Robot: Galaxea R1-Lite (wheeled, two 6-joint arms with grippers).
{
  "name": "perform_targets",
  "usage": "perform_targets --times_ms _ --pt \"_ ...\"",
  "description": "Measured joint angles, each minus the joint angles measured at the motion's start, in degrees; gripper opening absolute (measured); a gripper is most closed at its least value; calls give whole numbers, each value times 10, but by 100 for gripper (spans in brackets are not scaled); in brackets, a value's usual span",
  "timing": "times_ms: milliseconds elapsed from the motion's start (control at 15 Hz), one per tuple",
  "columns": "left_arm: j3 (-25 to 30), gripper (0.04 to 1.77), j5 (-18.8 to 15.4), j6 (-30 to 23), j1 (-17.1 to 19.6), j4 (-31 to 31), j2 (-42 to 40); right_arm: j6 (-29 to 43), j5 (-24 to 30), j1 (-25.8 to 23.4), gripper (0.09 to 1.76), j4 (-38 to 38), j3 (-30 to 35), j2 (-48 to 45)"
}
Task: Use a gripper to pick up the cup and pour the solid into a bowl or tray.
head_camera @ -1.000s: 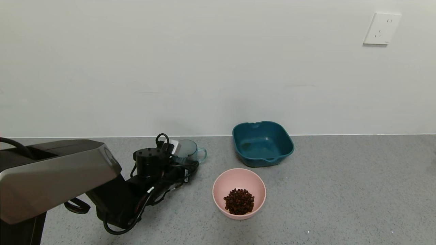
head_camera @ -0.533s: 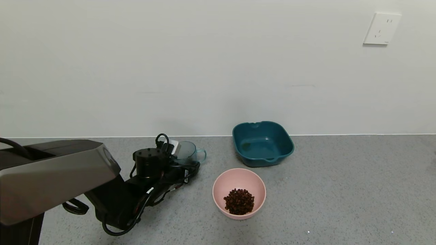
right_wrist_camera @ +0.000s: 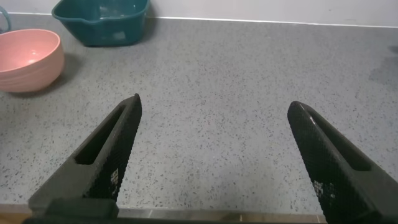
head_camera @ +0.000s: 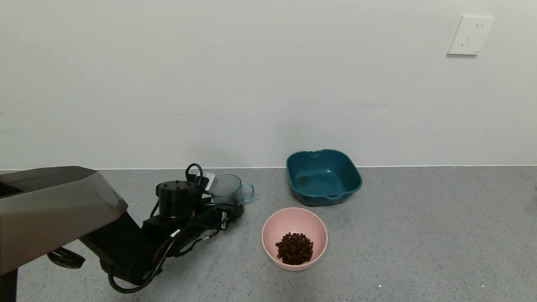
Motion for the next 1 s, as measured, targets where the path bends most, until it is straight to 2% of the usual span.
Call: perform_targets --times_ms 267,600,1000 --pt "40 168 0 -4 4 49 -89 0 0 0 171 0 0 0" --pt "82 169 -1 -7 0 180 -263 0 0 0 171 0 0 0" --pt "75 170 -1 -11 0 464 -566 0 0 0 171 0 0 0"
